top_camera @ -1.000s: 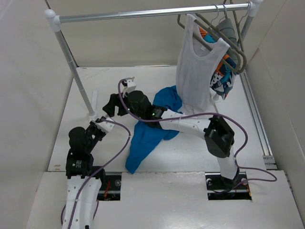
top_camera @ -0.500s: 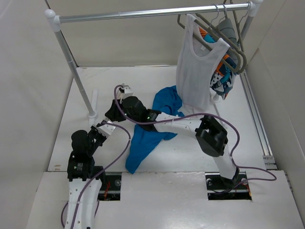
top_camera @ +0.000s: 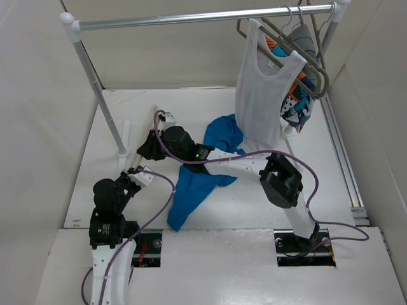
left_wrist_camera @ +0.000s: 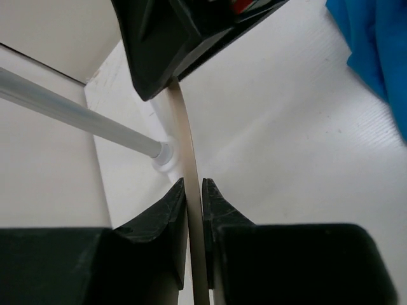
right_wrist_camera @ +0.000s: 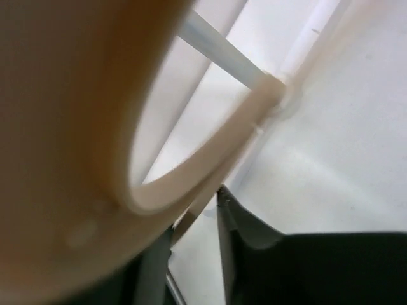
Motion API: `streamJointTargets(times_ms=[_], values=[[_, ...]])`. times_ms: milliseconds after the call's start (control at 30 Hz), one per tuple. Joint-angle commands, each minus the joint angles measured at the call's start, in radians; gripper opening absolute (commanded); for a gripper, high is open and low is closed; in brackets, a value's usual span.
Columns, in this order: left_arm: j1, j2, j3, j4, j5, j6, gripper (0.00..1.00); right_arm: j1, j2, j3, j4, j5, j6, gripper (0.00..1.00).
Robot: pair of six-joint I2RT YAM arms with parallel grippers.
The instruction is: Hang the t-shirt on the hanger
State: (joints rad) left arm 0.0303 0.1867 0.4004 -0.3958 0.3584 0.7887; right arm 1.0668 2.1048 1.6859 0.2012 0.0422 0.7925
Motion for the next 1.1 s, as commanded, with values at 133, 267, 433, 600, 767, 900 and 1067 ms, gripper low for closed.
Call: streamJointTargets(times_ms=[133,267,433,600,767,900,1067], values=[[-0.015,-0.052,0.014,0.089,0.198,0.173,0.0,-0.031,0.087,0.035,-0.028,-0.169,-0.104,0.51],[-0.015,-0.052,0.014,0.078,0.198,0.184,0.0,-0.031,0.098,0.035,-0.028,-0.18,-0.091,0.37],[-0.015,-0.052,0.014,0.058,0.198,0.184,0.0,-0.04,0.086,0.014,-0.028,-0.171,-0.091,0.01],[-0.015,-0.072,0.032,0.035,0.257,0.167,0.5,-0.051,0.066,-0.006,-0.019,-0.171,-0.159,0.0],[-0.015,-0.049,0.075,0.044,0.257,0.046,1.0,-0.119,0.035,-0.066,0.092,-0.249,-0.333,0.0],[-0.015,0.029,0.185,0.044,0.244,-0.143,1.0,-0.162,-0.029,-0.097,0.13,-0.343,-0.499,0.0],[-0.015,0.149,0.308,0.054,0.244,-0.347,1.0,-0.203,-0.15,-0.215,0.207,-0.432,-0.59,0.0]])
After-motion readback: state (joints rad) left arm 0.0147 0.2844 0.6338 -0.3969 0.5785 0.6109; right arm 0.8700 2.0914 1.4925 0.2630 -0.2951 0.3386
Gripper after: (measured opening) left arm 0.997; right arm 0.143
